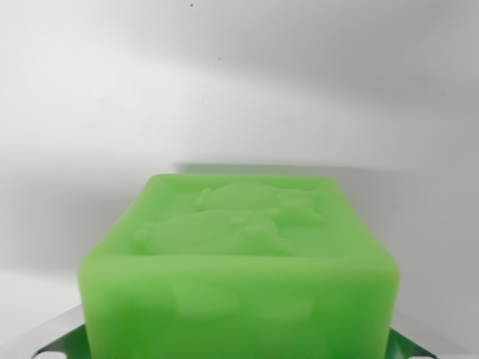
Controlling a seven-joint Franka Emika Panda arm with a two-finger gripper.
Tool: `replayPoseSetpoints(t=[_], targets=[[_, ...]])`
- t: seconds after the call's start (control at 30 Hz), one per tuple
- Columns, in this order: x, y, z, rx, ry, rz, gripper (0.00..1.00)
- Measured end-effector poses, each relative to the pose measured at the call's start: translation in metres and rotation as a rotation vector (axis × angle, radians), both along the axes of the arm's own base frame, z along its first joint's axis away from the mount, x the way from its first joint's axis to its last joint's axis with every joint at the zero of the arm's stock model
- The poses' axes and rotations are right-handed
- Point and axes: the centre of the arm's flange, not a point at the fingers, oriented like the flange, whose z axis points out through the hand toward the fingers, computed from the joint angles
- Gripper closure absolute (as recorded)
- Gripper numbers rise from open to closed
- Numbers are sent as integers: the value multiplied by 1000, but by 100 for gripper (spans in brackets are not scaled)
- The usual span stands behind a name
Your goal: Stack cube
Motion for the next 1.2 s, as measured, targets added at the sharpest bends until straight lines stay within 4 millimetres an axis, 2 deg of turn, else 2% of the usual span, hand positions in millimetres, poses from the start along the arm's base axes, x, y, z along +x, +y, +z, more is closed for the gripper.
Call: replayPoseSetpoints(t=[0.73,1.2], targets=[[0,0,46,-3,-3,1,100],[1,1,88,-4,-7,1,100]])
